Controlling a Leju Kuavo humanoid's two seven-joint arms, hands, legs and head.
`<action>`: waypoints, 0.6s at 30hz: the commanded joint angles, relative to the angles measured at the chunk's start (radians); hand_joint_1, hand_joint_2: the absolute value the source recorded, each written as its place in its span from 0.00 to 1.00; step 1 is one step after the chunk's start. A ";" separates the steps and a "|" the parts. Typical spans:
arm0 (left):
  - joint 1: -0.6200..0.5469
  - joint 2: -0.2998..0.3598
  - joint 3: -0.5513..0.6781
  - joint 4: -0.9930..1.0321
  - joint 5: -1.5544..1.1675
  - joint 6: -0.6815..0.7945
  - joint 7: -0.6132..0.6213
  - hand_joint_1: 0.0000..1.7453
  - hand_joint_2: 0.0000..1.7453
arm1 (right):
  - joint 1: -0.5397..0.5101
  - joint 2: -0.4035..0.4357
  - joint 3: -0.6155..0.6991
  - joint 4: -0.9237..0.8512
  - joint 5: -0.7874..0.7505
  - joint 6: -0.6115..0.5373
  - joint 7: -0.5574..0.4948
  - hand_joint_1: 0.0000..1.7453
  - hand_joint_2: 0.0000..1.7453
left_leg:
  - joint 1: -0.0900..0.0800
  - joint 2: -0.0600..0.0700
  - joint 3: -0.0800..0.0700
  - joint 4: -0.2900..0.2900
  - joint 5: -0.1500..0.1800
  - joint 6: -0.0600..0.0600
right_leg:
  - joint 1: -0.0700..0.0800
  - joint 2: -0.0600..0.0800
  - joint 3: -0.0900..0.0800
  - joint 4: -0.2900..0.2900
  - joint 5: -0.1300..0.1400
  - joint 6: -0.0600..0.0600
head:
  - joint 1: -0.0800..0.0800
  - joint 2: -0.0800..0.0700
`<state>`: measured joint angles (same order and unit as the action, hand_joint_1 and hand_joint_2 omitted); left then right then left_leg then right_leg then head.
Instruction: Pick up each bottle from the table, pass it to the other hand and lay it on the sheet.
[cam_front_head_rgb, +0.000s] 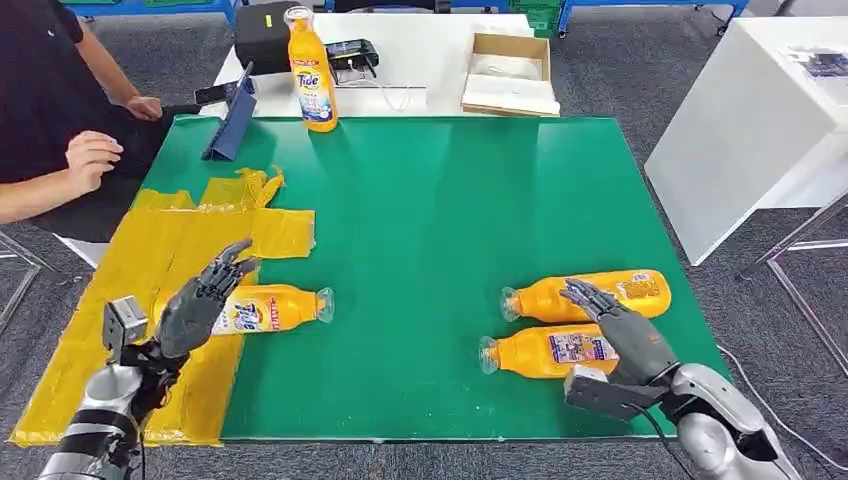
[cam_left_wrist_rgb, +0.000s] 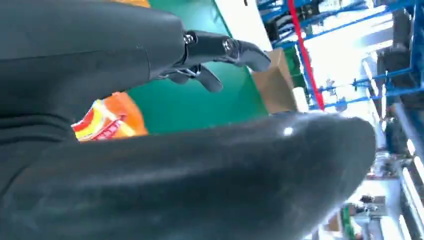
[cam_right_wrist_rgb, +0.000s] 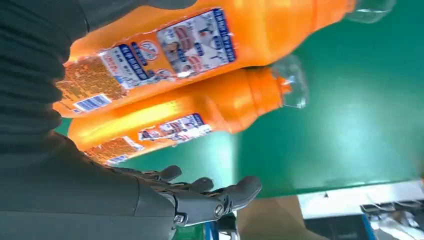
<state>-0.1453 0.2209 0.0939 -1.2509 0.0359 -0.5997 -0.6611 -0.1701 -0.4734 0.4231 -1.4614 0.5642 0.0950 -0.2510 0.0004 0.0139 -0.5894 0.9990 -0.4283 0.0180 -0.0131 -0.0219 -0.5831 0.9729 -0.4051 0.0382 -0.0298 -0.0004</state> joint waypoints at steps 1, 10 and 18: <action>-0.038 -0.057 0.073 0.030 0.030 -0.012 0.021 0.00 0.00 | -0.011 -0.098 0.029 0.028 -0.043 0.048 0.018 0.00 1.00 | 0.001 -0.002 0.001 0.000 0.000 -0.001 | 0.001 0.001 0.001 0.000 -0.001 -0.001 | 0.000 0.000; -0.043 -0.060 0.086 0.048 0.037 -0.022 0.022 0.00 0.00 | 0.068 -0.163 -0.007 -0.065 -0.069 0.064 0.032 0.00 1.00 | 0.000 -0.001 -0.002 0.000 -0.001 -0.001 | 0.000 0.001 -0.001 0.000 -0.001 -0.001 | 0.000 0.000; -0.078 -0.070 0.076 0.081 0.044 -0.037 0.027 0.00 0.00 | 0.036 -0.167 0.012 -0.006 -0.047 0.084 0.053 0.00 1.00 | 0.001 -0.004 0.001 0.000 -0.001 -0.002 | 0.001 0.000 0.001 -0.001 -0.001 -0.002 | 0.000 0.000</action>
<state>-0.1553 0.1881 0.1648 -1.2509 0.0767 -0.6203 -0.6435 -0.0951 -0.6462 0.4154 -1.5221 0.5074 0.1583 -0.2125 0.0002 0.0143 -0.5924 0.9992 -0.4286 0.0182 -0.0131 -0.0215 -0.5868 0.9728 -0.4050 0.0383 -0.0301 -0.0004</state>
